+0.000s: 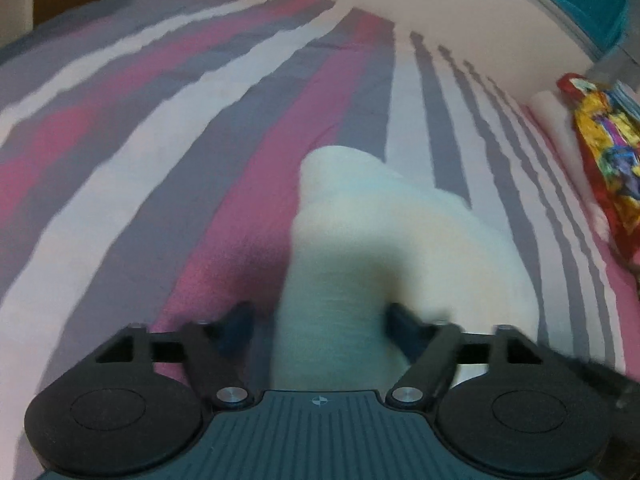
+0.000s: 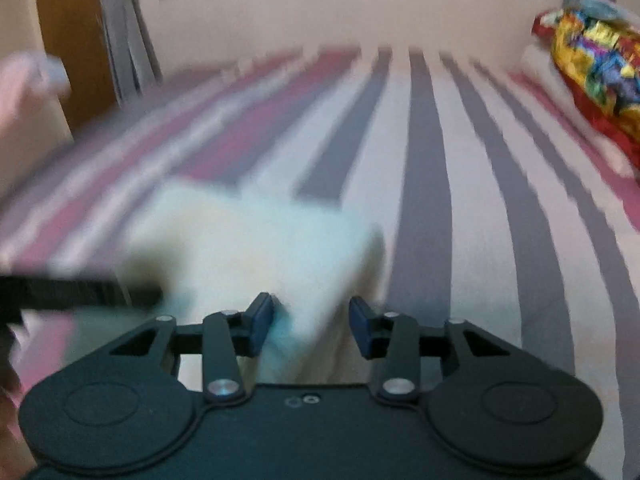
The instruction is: Fold small clothes
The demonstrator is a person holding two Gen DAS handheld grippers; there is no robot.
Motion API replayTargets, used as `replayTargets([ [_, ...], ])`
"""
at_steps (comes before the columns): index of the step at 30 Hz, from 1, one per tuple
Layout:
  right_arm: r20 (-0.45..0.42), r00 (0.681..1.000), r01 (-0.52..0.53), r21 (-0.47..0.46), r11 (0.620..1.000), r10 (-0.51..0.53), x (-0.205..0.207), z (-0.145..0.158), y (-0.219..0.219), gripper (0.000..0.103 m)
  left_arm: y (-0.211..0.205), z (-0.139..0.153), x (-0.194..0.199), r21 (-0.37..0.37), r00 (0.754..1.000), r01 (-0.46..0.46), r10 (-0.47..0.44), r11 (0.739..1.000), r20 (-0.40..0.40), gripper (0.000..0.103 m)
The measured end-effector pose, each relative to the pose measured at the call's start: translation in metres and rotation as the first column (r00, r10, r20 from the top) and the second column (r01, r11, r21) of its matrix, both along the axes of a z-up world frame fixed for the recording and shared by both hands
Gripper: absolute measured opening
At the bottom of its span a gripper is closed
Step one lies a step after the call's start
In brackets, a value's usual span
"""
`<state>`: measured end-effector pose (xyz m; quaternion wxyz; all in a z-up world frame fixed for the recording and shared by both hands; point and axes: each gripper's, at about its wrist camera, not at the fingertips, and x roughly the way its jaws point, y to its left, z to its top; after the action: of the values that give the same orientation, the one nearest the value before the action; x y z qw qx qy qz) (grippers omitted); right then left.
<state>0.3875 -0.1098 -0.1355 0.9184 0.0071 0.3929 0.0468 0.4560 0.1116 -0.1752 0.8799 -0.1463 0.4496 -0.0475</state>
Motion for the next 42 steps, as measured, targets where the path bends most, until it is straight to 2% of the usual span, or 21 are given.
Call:
replayTargets([
  [3,-0.021,0.999,0.044,0.072,0.996,-0.043,0.003,-0.001,-0.012,0.043,-0.005,0.008,-0.007,0.041,1.0,0.007,-0.008,0.999,0.012,0.078],
  [6,0.065,0.997,0.035,0.039,0.999,-0.037,-0.017,0.02,-0.005,0.042,-0.003,0.015,-0.025,0.066,0.999,0.029,-0.031,0.997,0.022,0.078],
  [7,0.094,0.995,0.036,0.06,0.998,-0.042,-0.029,0.024,-0.004,0.045,-0.002,0.015,-0.035,0.071,0.999,0.036,-0.037,0.997,0.019,0.078],
  [9,0.102,0.995,0.015,0.076,0.997,-0.022,-0.047,0.024,-0.001,0.042,-0.001,0.011,-0.049,0.084,0.999,0.039,-0.04,0.996,0.01,0.078],
  [10,0.094,0.996,0.003,0.057,0.998,-0.008,-0.053,0.02,0.002,0.042,-0.002,0.009,-0.054,0.095,0.999,0.044,-0.045,0.994,0.002,0.078],
  [12,0.01,1.0,0.015,-0.004,1.0,-0.015,-0.052,0.001,0.005,0.042,-0.007,0.003,-0.064,0.129,0.999,0.051,-0.052,0.99,0.003,0.078],
  [13,-0.036,0.999,0.036,0.012,0.999,-0.036,-0.048,-0.008,0.002,0.043,-0.008,0.004,-0.068,0.137,0.999,0.049,-0.05,0.989,0.003,0.078],
  [15,-0.057,0.996,0.077,0.068,0.995,-0.073,-0.051,-0.007,-0.004,0.044,-0.008,0.012,-0.073,0.129,0.999,0.042,-0.041,0.991,-0.011,0.078],
  [17,-0.046,0.996,0.076,0.072,0.994,-0.073,-0.06,0.007,-0.005,0.046,-0.009,0.023,-0.084,0.143,0.999,0.039,-0.039,0.989,0.002,0.078],
  [20,-0.026,0.997,0.076,0.138,0.987,-0.073,-0.084,0.024,-0.011,0.054,-0.012,0.045,-0.105,0.172,0.998,0.041,-0.048,0.984,0.038,0.078],
  [25,-0.063,0.996,0.078,0.179,0.981,-0.068,-0.127,0.043,-0.019,0.058,-0.013,0.079,-0.141,0.206,0.996,0.044,-0.059,0.977,0.065,0.078],
  [27,-0.066,0.995,0.085,0.199,0.976,-0.074,-0.149,0.051,-0.023,0.06,-0.015,0.092,-0.161,0.224,0.995,0.049,-0.068,0.973,0.077,0.09],
  [28,-0.073,0.995,0.085,0.205,0.975,-0.072,-0.161,0.054,-0.023,0.06,-0.016,0.101,-0.173,0.229,0.994,0.045,-0.066,0.972,0.086,0.1],
  [29,-0.075,0.995,0.083,0.213,0.973,-0.069,-0.17,0.058,-0.023,0.06,-0.015,0.107,-0.181,0.225,0.993,0.038,-0.062,0.974,0.099,0.103],
  [31,-0.071,0.995,0.086,0.23,0.969,-0.071,-0.19,0.067,-0.025,0.061,-0.015,0.123,-0.204,0.22,0.989,0.037,-0.068,0.975,0.132,0.103],
  [37,-0.028,0.997,0.073,0.248,0.966,-0.068,-0.247,0.1,-0.027,0.065,-0.015,0.156,-0.265,0.263,0.988,0.037,-0.075,0.964,0.134,0.103],
  [42,0.029,0.998,0.043,0.214,0.976,-0.051,-0.292,0.126,-0.014,0.067,-0.016,0.175,-0.308,0.384,0.989,-0.015,-0.044,0.923,0.144,0.103],
])
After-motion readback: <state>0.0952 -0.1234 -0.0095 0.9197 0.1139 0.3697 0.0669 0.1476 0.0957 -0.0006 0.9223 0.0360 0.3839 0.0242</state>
